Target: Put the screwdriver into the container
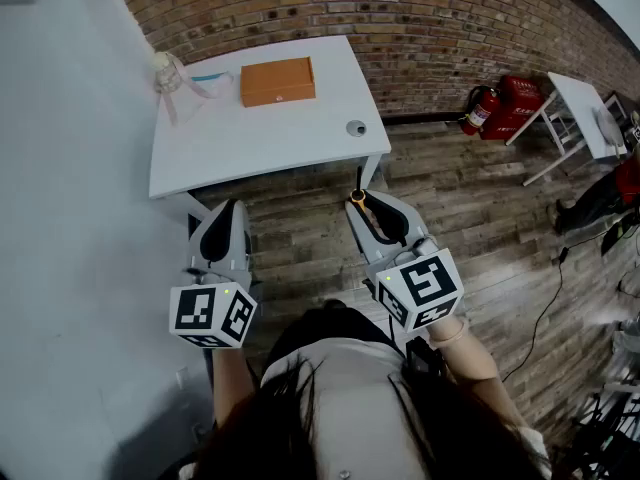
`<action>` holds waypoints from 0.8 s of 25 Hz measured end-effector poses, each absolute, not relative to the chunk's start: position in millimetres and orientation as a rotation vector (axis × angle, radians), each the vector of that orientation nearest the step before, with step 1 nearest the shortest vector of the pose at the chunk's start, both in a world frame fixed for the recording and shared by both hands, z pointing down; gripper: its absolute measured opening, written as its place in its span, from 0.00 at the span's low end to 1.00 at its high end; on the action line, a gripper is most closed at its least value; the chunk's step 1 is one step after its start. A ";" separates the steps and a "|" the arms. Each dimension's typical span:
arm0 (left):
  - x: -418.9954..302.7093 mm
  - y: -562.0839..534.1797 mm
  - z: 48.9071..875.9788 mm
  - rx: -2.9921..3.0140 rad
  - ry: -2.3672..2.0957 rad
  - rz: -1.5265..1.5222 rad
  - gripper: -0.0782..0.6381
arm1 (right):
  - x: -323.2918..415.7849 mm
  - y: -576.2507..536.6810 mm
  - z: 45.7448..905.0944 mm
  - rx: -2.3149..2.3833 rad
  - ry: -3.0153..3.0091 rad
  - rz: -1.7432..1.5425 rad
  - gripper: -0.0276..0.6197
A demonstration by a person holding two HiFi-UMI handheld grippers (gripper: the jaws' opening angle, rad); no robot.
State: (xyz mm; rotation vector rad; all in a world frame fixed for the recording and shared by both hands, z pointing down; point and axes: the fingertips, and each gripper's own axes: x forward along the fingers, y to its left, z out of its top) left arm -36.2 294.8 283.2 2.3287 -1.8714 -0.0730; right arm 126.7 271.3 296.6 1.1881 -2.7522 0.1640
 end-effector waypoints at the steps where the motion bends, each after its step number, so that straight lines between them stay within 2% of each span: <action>1: -34.2 293.5 283.9 2.327 -1.873 -0.075 0.11 | 128.0 269.9 297.1 1.186 -2.755 0.161 0.15; 20: 1.1 259.9 303.6 2.247 -1.892 -0.050 0.11 | 141.9 227.9 297.4 1.084 -2.824 0.135 0.15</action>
